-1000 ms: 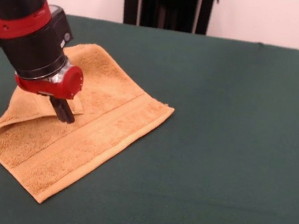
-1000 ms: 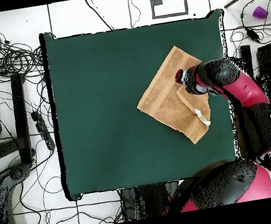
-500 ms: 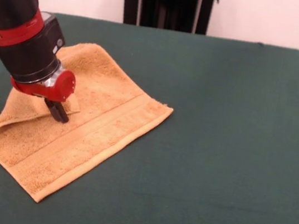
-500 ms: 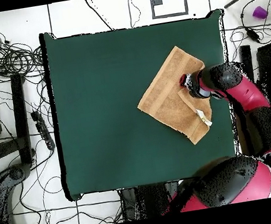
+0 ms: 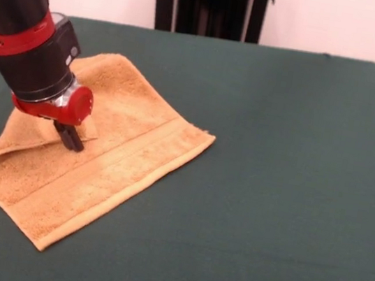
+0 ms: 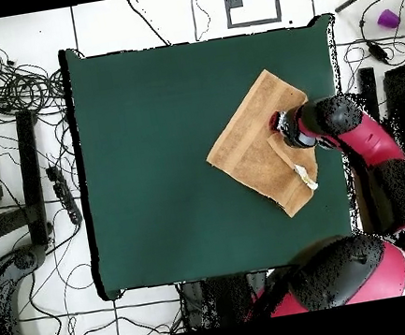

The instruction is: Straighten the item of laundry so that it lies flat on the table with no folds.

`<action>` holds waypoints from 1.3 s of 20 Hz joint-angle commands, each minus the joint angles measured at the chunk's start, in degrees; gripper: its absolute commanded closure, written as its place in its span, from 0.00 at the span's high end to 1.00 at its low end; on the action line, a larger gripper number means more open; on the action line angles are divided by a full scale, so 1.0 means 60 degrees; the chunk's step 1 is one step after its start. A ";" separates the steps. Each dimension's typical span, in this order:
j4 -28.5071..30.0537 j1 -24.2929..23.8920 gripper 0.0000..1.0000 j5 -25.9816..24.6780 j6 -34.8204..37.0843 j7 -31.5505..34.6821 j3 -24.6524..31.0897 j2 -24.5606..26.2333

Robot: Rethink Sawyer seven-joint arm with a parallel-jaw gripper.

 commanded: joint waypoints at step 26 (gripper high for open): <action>-0.0234 -0.5180 0.00 -0.4326 0.2822 -0.4928 0.2428 -0.0945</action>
